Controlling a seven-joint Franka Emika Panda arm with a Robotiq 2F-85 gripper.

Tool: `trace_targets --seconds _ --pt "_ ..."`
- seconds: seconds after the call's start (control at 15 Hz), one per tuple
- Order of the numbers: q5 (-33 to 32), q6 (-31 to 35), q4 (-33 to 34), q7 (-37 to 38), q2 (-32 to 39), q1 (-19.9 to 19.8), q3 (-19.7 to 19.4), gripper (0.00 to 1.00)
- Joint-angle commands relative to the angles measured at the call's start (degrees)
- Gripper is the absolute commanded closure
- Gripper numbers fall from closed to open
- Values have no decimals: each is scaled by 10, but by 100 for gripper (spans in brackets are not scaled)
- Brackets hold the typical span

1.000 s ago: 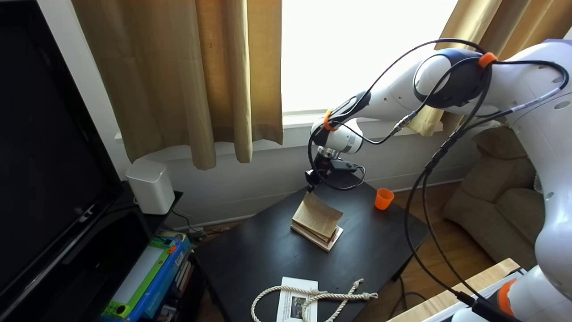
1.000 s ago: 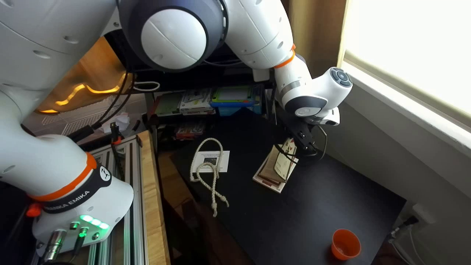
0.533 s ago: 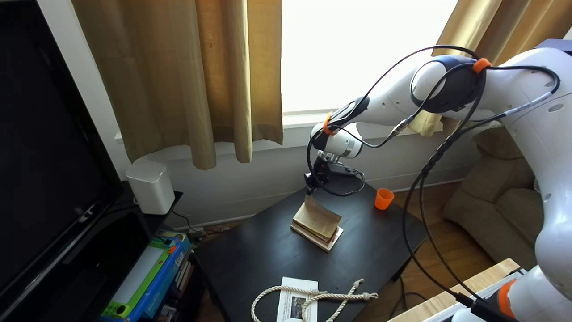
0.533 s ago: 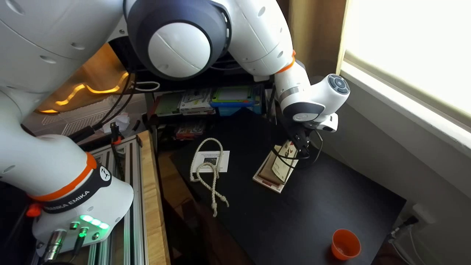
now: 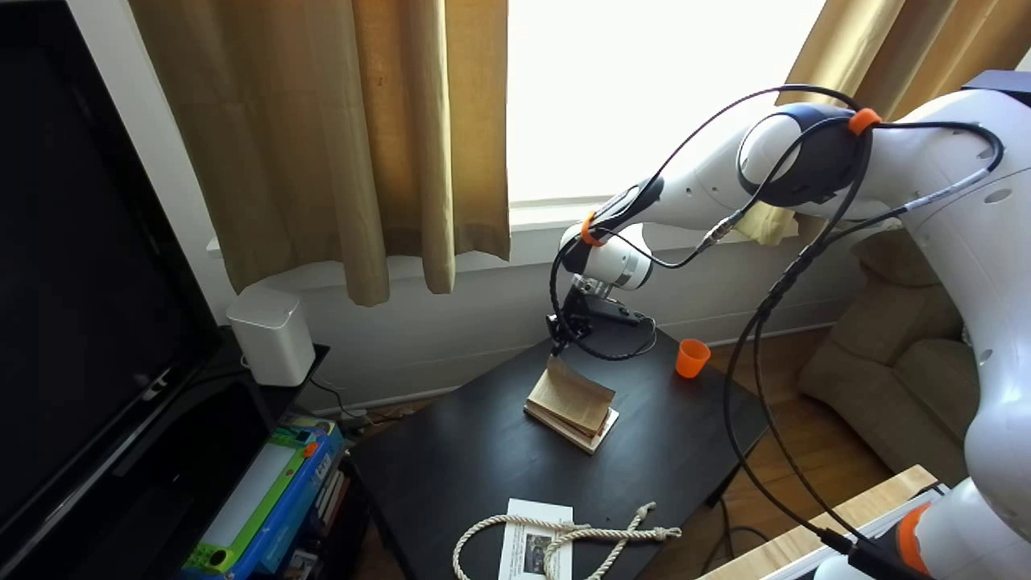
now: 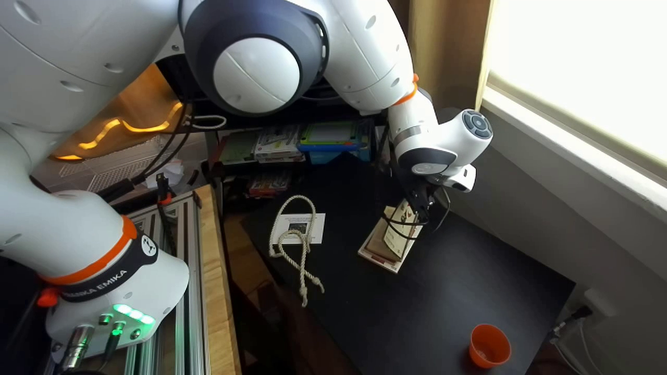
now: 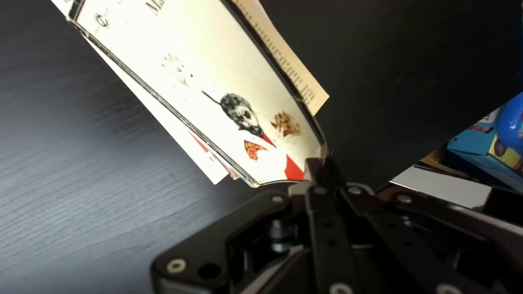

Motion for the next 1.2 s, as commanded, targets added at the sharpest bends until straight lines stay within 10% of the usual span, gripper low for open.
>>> trace_targets --seconds 0.0,0.47,1.13 --pt "24 14 -2 23 6 1 2 100" --pt "46 37 -9 60 3 2 -1 100" --pt "44 39 -24 69 -9 2 -3 13"
